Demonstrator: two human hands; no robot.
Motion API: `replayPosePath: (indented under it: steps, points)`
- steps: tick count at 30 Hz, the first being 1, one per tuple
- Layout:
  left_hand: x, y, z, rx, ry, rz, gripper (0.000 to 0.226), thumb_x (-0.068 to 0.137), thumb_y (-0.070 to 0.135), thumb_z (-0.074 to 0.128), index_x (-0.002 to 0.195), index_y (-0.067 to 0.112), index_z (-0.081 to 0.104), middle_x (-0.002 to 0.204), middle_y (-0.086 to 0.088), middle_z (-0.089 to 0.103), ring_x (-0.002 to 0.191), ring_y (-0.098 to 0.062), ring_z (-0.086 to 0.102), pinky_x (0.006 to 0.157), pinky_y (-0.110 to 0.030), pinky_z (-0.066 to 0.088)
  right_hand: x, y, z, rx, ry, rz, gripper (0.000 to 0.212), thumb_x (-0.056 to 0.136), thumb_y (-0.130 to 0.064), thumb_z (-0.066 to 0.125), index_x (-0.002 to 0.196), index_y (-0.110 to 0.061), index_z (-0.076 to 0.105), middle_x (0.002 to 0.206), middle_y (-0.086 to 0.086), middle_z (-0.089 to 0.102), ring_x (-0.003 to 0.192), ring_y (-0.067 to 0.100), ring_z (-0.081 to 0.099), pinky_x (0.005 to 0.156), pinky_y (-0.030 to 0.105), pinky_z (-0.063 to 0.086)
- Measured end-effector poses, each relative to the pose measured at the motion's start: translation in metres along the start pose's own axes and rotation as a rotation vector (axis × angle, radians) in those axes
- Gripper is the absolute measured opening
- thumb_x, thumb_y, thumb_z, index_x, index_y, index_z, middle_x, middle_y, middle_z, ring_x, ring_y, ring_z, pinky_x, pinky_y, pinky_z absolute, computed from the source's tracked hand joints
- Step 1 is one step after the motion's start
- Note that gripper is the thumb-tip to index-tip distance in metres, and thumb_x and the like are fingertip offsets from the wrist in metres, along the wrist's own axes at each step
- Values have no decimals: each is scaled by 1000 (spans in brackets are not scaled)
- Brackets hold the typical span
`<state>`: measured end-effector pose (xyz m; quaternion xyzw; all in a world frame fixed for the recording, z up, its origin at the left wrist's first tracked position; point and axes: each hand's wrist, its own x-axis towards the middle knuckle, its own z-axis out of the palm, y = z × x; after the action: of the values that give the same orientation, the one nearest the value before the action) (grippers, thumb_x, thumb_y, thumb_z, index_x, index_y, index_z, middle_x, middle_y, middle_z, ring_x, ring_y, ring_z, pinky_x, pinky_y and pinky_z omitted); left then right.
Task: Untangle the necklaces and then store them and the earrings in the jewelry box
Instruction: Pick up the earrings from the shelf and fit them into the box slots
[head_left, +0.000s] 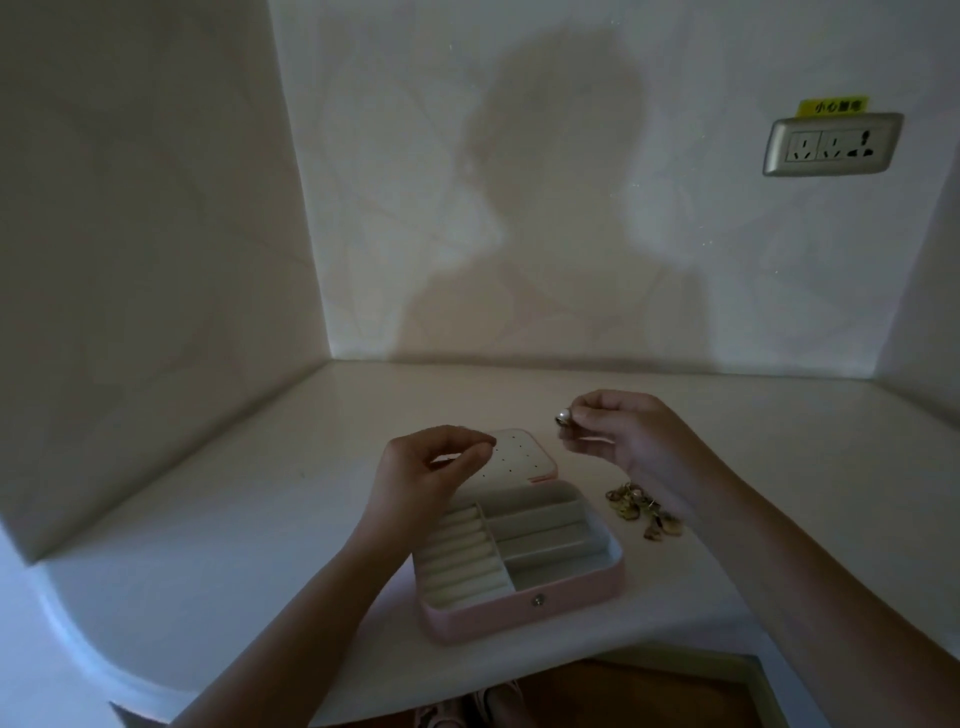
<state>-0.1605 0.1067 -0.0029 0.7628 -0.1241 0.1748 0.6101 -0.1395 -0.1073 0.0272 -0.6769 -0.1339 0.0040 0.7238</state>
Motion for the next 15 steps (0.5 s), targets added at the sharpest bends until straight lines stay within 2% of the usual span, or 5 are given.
replayPosePath:
  steps: [4,7,15]
  points:
    - [0,2,-3,-97,-30,-26,10,80,16,72,88,21,74,89,6,75,82,-6,69,78,-21,55,-2,6,30,126,-80,91,16,96,1,48,87,3,61,86,17,72,79,25,70,70,28,58]
    - [0,1,-3,-139,-51,-46,13,80,14,72,91,20,73,87,2,75,78,-8,68,71,-19,54,1,12,44,120,-107,118,15,96,-1,48,89,3,61,83,17,71,77,25,71,69,28,58]
    - [0,-6,1,78,26,53,17,78,14,76,88,27,71,81,12,73,75,-2,67,63,-17,52,4,19,59,40,-110,54,12,93,-6,57,92,2,65,78,11,69,74,20,70,69,24,57]
